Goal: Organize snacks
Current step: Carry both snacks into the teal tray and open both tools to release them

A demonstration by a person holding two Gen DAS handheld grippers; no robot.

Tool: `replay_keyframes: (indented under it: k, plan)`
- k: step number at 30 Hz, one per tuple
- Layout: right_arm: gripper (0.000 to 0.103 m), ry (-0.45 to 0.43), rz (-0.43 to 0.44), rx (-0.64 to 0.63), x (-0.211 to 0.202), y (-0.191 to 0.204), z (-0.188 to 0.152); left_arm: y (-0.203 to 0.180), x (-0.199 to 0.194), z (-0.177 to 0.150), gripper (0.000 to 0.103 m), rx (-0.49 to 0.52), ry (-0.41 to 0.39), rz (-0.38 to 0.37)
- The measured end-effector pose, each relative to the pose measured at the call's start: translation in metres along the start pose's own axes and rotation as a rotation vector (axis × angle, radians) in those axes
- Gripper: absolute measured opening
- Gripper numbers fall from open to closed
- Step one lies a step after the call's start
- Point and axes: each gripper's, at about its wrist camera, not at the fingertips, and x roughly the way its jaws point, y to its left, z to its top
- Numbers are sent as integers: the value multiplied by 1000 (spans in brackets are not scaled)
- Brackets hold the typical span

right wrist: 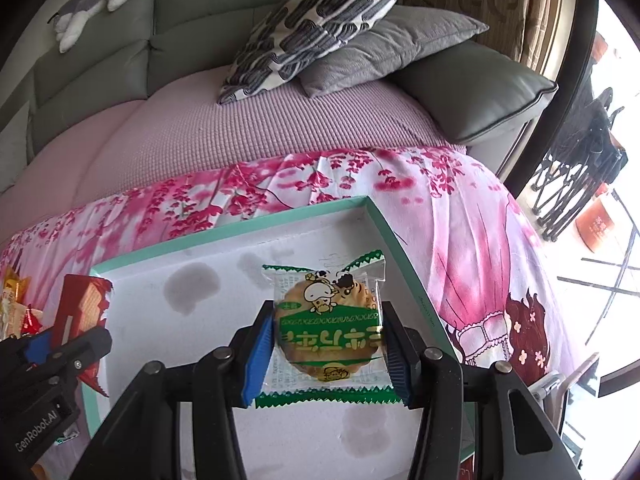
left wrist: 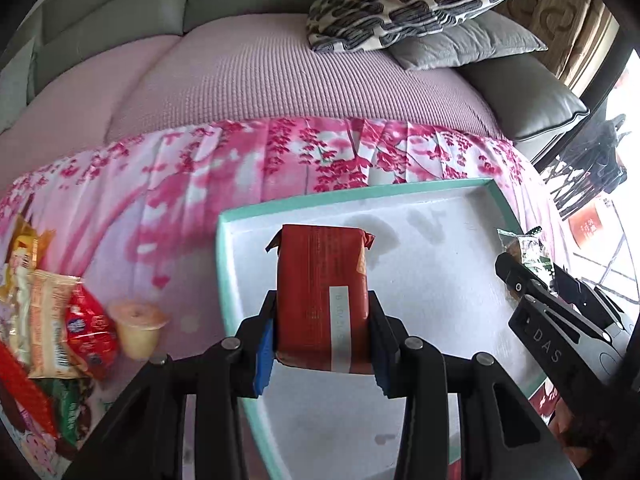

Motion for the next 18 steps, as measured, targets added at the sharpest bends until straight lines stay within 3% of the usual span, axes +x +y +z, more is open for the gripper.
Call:
replay_keyframes:
  k: [12,18]
  plan:
    - [53,58,-6,24,22,-13,-4,-19,9,-2,43,34,-12,-19]
    - [53,67,19,39,18,-16,-6,-14,-5,-9,58,46,-33,19]
